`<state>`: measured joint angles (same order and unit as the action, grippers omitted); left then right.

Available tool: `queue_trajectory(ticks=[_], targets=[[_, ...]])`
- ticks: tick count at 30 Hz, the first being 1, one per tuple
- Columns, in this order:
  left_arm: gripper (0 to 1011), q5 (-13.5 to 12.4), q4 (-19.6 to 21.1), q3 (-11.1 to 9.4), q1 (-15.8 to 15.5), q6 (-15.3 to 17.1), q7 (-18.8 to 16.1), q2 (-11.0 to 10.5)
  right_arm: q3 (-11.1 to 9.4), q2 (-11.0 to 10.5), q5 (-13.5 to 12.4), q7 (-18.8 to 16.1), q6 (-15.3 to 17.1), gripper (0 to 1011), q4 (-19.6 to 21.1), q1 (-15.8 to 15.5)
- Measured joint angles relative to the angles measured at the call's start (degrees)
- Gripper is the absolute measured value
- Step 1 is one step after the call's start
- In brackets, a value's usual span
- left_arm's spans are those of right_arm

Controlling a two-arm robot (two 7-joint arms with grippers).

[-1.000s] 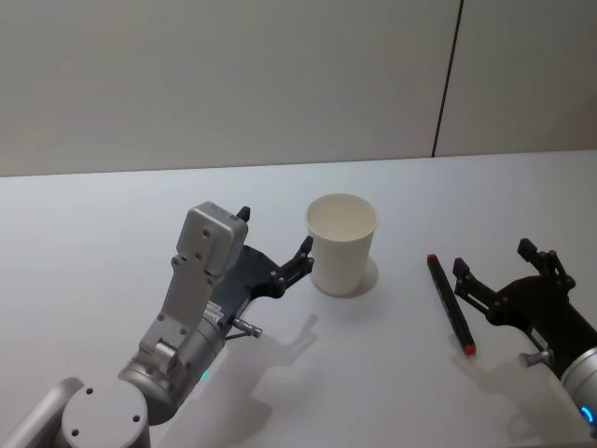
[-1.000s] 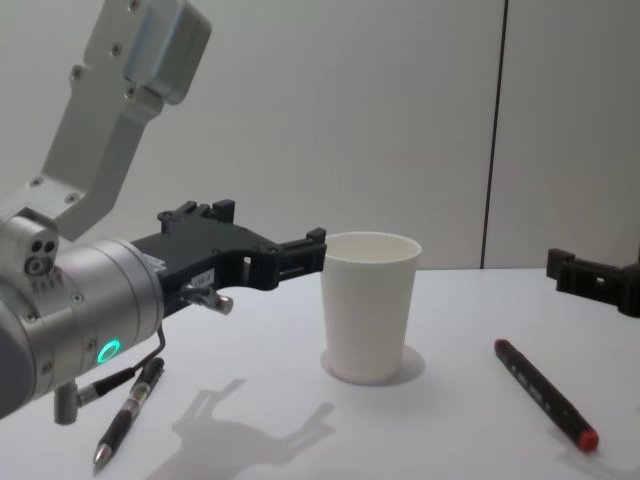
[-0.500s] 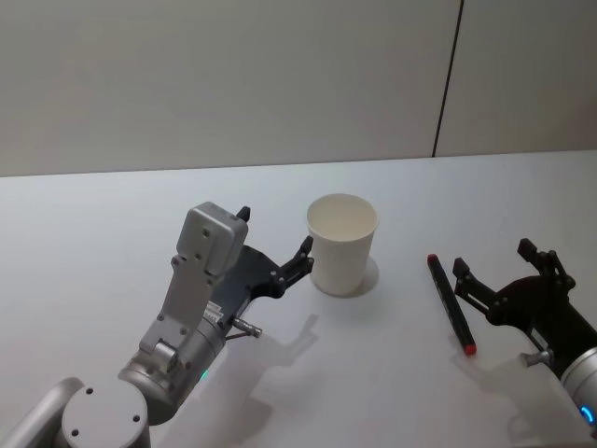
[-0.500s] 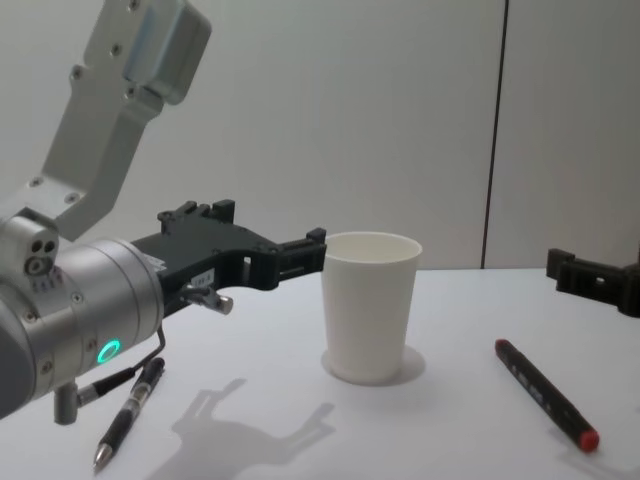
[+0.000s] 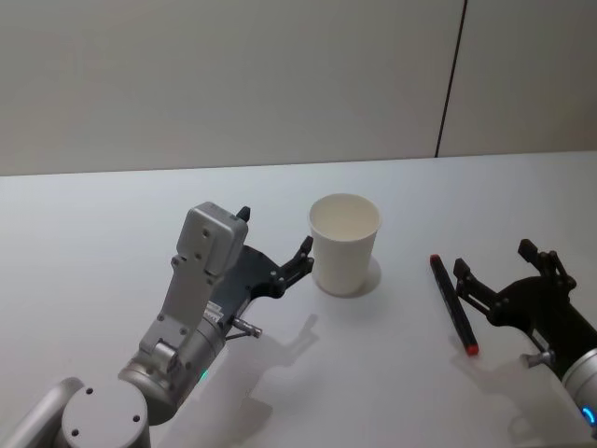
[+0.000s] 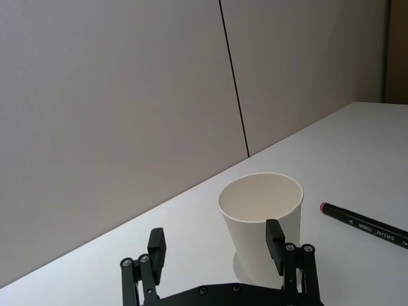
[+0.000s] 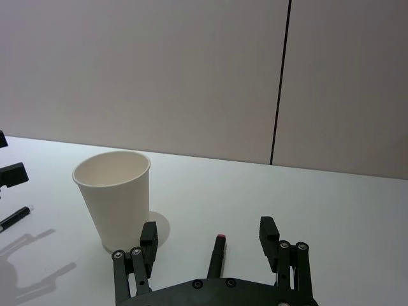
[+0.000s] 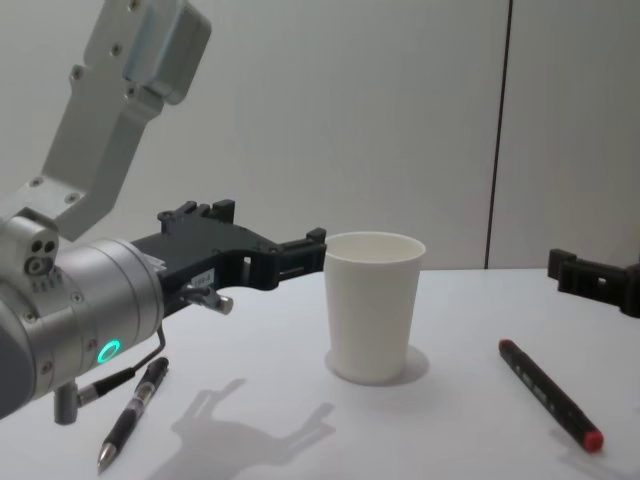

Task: Place the pen into the pen holder.

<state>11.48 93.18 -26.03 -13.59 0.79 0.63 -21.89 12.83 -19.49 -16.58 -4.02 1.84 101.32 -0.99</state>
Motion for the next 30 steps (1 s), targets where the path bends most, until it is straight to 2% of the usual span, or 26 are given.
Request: queue_trajectory(ticks=[7,16,24,30], targets=[[1000,0.0,0.0,0.0,0.0,0.0,0.0,0.0,-0.3,-0.42,-0.8,-0.72,-0.25,1002,0.5,-0.5],[1000,0.0,0.0,0.0,0.0,0.0,0.0,0.0,-0.78,-0.72,-3.01,-1.24,0.39,1002,1.36,-1.07],[1000,0.0,0.0,0.0,0.0,0.0,0.0,0.0,-1.29,-0.93,-5.36,-1.55,3.59,1001,2.5,-0.99],[1000,0.0,0.0,0.0,0.0,0.0,0.0,0.0,-1.71,-1.14,-6.5,-1.72,7.22,1002,3.22,-0.26]])
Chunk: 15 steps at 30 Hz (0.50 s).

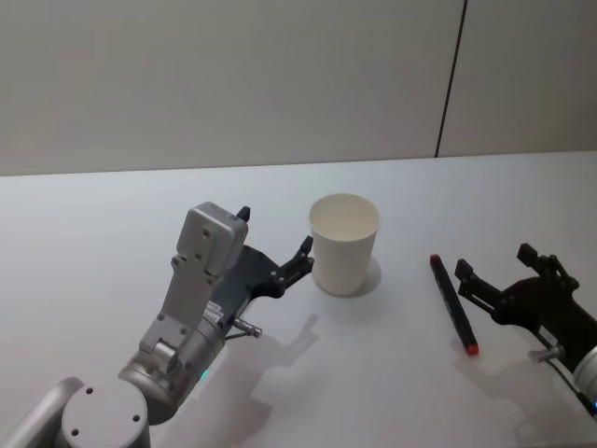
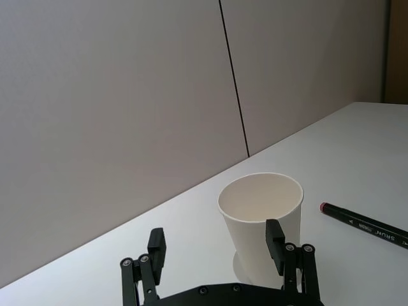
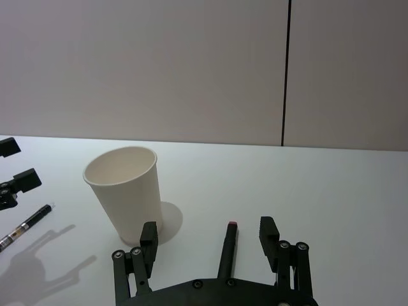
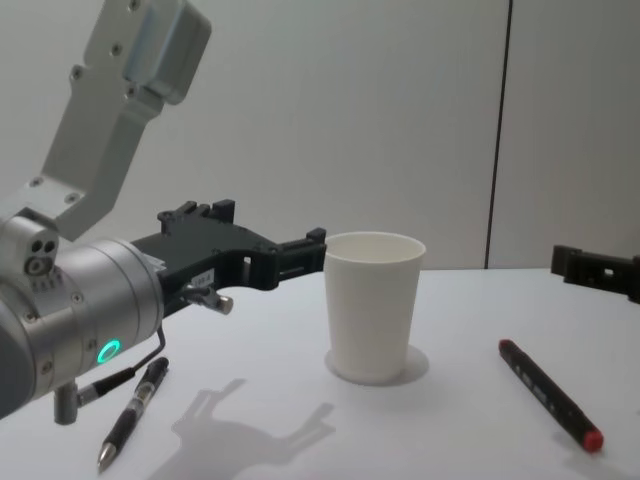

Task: Place the pen into the pen holder.

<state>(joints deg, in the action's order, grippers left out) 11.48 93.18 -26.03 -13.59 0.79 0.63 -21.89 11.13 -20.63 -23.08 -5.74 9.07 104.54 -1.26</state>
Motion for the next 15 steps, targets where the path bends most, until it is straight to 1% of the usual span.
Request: queue_trajectory(ticks=[1,4,5,14,15], targets=[[1000,0.0,0.0,0.0,0.0,0.0,0.0,0.0,-0.12,-0.05,-0.27,-0.05,1.18,1002,0.11,0.28],[1000,0.0,0.0,0.0,0.0,0.0,0.0,0.0,-0.26,-0.08,-0.56,-0.14,2.74,1002,0.23,0.82],[1000,0.0,0.0,0.0,0.0,0.0,0.0,0.0,-0.36,-0.1,-0.72,-0.21,3.89,1002,0.25,1.21],[1000,0.0,0.0,0.0,0.0,0.0,0.0,0.0,-0.67,-0.07,-0.79,-1.05,9.84,1001,-0.14,3.92],[1000,0.0,0.0,0.0,0.0,0.0,0.0,0.0,-0.72,-0.03,-0.73,-1.24,10.97,1001,-0.37,4.46]])
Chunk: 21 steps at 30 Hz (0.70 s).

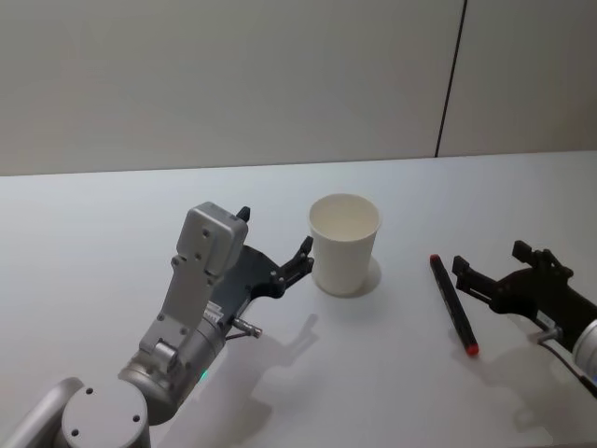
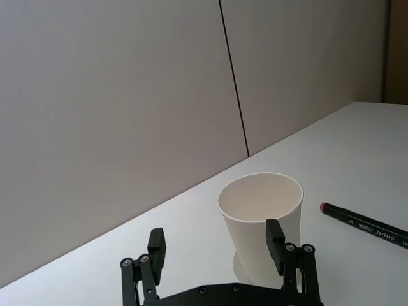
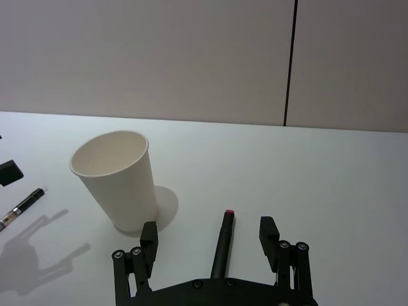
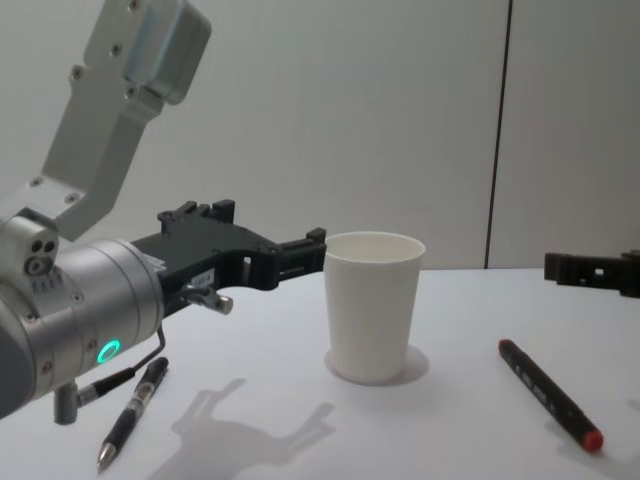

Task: Place the pen into the pen holder.

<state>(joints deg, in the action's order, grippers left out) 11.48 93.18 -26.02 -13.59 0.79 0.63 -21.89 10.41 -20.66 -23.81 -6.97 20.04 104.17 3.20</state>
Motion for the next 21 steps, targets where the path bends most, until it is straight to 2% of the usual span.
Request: queue_trajectory(ticks=[21], targets=[[1000,0.0,0.0,0.0,0.0,0.0,0.0,0.0,-0.69,1.01,-0.65,-2.06,11.95,1002,-3.98,7.28]])
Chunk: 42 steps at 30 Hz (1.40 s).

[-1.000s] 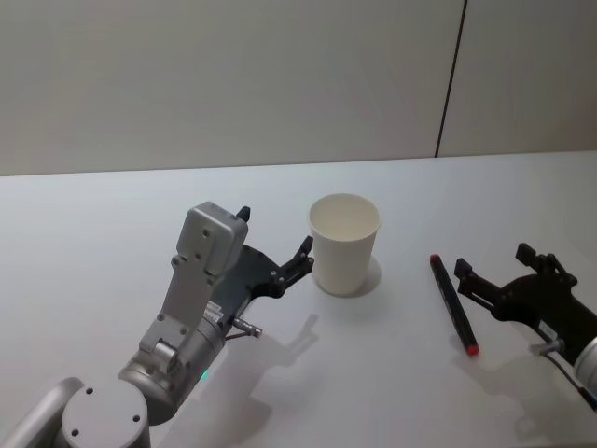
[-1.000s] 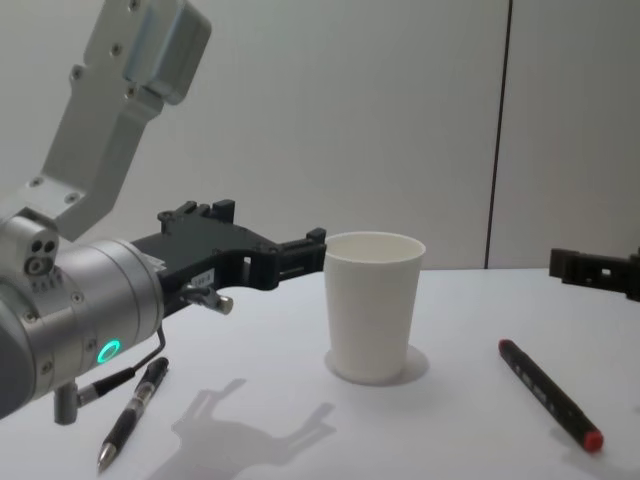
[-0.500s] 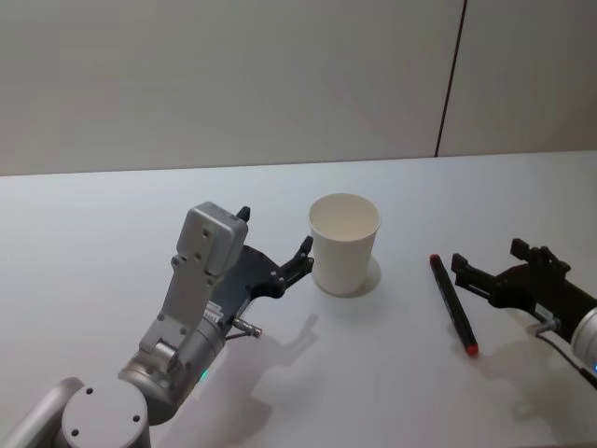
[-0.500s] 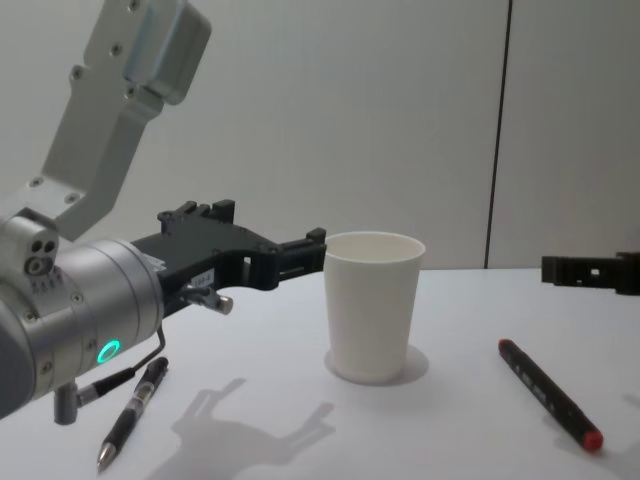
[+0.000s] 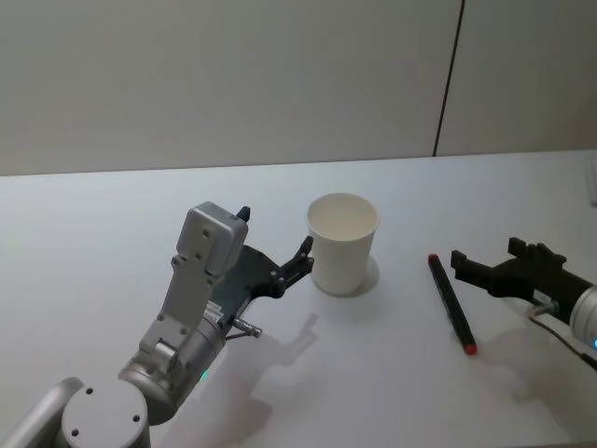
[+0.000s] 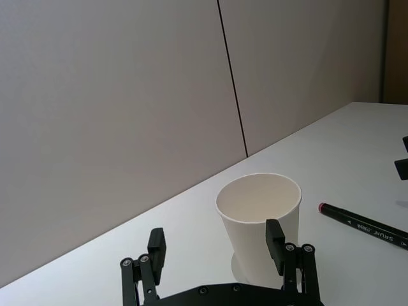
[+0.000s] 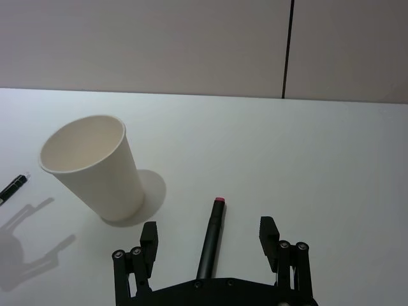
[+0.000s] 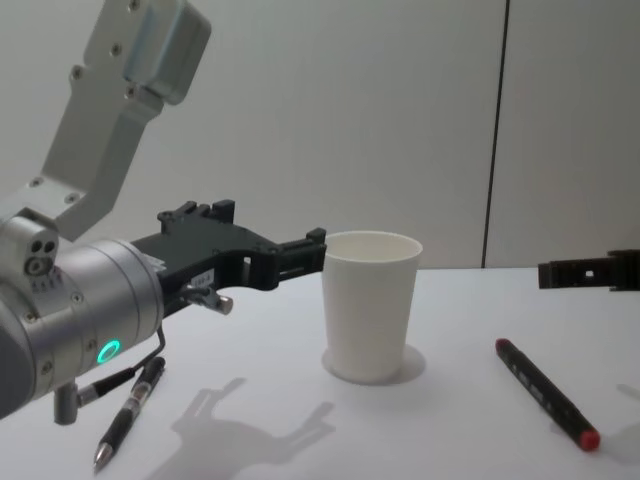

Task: Place the pen into the pen holder.

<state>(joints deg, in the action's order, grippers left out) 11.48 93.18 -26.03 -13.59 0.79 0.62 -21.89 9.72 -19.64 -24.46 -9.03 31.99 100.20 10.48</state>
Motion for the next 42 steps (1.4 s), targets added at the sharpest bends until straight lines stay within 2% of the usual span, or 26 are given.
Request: queue_trajectory(ticks=[16,42], targets=[[1000,0.0,0.0,0.0,0.0,0.0,0.0,0.0,0.21,1.4,0.03,-1.39,8.78,1002,-4.56,5.92],[1000,0.0,0.0,0.0,0.0,0.0,0.0,0.0,2.7,5.92,3.84,-0.69,17.17,1002,-14.07,14.86]])
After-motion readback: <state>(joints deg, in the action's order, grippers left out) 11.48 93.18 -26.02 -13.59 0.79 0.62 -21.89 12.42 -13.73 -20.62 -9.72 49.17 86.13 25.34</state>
